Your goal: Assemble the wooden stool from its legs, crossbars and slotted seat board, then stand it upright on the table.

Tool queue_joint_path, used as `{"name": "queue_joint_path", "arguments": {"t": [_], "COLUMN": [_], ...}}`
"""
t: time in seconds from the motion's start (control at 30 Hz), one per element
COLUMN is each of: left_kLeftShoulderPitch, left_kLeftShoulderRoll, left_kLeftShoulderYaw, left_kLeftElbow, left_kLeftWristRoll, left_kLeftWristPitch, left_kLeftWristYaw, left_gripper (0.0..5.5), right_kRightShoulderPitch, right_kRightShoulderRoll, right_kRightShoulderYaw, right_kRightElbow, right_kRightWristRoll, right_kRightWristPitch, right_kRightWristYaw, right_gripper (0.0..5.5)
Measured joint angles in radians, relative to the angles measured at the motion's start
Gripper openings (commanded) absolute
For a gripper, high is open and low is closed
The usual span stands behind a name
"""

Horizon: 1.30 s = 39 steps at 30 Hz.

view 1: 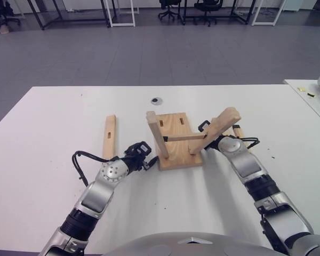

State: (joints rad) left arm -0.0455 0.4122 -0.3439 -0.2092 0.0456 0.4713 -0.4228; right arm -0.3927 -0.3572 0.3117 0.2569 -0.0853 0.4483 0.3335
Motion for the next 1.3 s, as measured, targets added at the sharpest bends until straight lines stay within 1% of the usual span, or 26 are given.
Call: {"name": "queue_joint_path", "arguments": {"t": [0.07, 0.13, 0.23, 0.3, 0.33, 0.4, 0.43, 0.5, 0.57, 0.63, 0.7, 0.8, 0.87, 0.9, 1.0, 1.1, 1.13, 1.23, 1.27, 1.3], "left_kLeftShoulderPitch": [0.008, 0.019, 0.035, 0.043, 0.058, 0.128, 0.160, 0.168, 0.109, 0.018, -0.043, -0.125, -0.139, -0.141, -0.159, -0.159, -0.159, -0.163, -0.173, -0.184], "left_kLeftShoulderRoll": [-0.009, -0.015, -0.075, -0.179, -0.264, -0.388, -0.416, -0.445, -0.477, -0.477, -0.474, -0.473, -0.473, -0.473, -0.473, -0.471, -0.463, -0.403, -0.382, -0.350], "left_kLeftShoulderYaw": [0.050, 0.138, 0.256, 0.324, 0.340, 0.324, 0.314, 0.327, 0.353, 0.323, 0.331, 0.327, 0.314, 0.309, 0.239, 0.197, 0.188, 0.221, 0.238, 0.261], "left_kLeftElbow": [-0.007, -0.039, -0.153, -0.288, -0.378, -0.554, -0.633, -0.731, -0.778, -0.796, -0.790, -0.735, -0.715, -0.712, -0.691, -0.698, -0.701, -0.696, -0.690, -0.680], "left_kLeftWristRoll": [0.002, 0.003, 0.004, -0.002, -0.014, -0.078, -0.104, -0.150, -0.192, -0.223, -0.191, -0.189, -0.187, -0.186, -0.190, -0.202, -0.200, -0.183, -0.176, -0.170], "left_kLeftWristPitch": [-0.004, -0.001, 0.071, 0.140, 0.183, 0.259, 0.294, 0.365, 0.466, 0.577, 0.661, 0.702, 0.703, 0.703, 0.725, 0.725, 0.723, 0.687, 0.670, 0.650], "left_kLeftWristYaw": [0.028, 0.087, 0.202, 0.313, 0.369, 0.414, 0.418, 0.425, 0.446, 0.467, 0.523, 0.541, 0.546, 0.546, 0.539, 0.517, 0.516, 0.510, 0.499, 0.482], "left_gripper": [3.81, 3.81, 3.81, 3.81, 3.81, 3.81, 3.81, 3.81, 3.81, 3.81, 3.81, 3.81, 3.81, 3.81, 3.81, 3.81, 3.81, 3.81, 3.81, 3.81], "right_kRightShoulderPitch": [0.054, 0.141, 0.284, 0.386, 0.431, 0.461, 0.461, 0.428, 0.340, 0.245, 0.215, 0.135, 0.100, 0.090, 0.052, 0.041, 0.044, 0.055, 0.063, 0.084], "right_kRightShoulderRoll": [-0.002, -0.029, -0.051, -0.047, -0.040, -0.024, -0.026, -0.028, -0.028, -0.025, -0.027, -0.059, -0.062, -0.056, 0.009, 0.014, 0.002, -0.036, -0.058, -0.108], "right_kRightShoulderYaw": [-0.053, -0.139, -0.268, -0.370, -0.426, -0.545, -0.599, -0.646, -0.614, -0.518, -0.449, -0.380, -0.351, -0.343, -0.262, -0.248, -0.259, -0.336, -0.346, -0.351], "right_kRightElbow": [-0.060, -0.167, -0.364, -0.498, -0.560, -0.654, -0.702, -0.772, -0.855, -0.987, -1.069, -1.107, -1.107, -1.107, -1.147, -1.139, -1.122, -1.051, -1.023, -0.978], "right_kRightWristRoll": [0.003, 0.002, 0.006, 0.045, 0.072, 0.164, 0.206, 0.276, 0.351, 0.435, 0.439, 0.390, 0.359, 0.359, 0.382, 0.372, 0.359, 0.353, 0.354, 0.351], "right_kRightWristPitch": [0.007, 0.030, 0.024, -0.019, -0.043, -0.025, 0.010, 0.094, 0.192, 0.330, 0.496, 0.641, 0.704, 0.727, 0.818, 0.864, 0.863, 0.812, 0.766, 0.696], "right_kRightWristYaw": [-0.029, -0.074, -0.128, -0.142, -0.142, -0.139, -0.138, -0.129, -0.120, -0.111, -0.161, -0.224, -0.251, -0.256, -0.256, -0.260, -0.259, -0.232, -0.206, -0.161], "right_gripper": [3.47, 3.47, 3.47, 3.47, 3.47, 3.47, 3.47, 3.47, 3.47, 3.47, 3.47, 3.47, 3.47, 3.47, 3.47, 3.47, 3.47, 3.47, 3.47, 3.47]}}
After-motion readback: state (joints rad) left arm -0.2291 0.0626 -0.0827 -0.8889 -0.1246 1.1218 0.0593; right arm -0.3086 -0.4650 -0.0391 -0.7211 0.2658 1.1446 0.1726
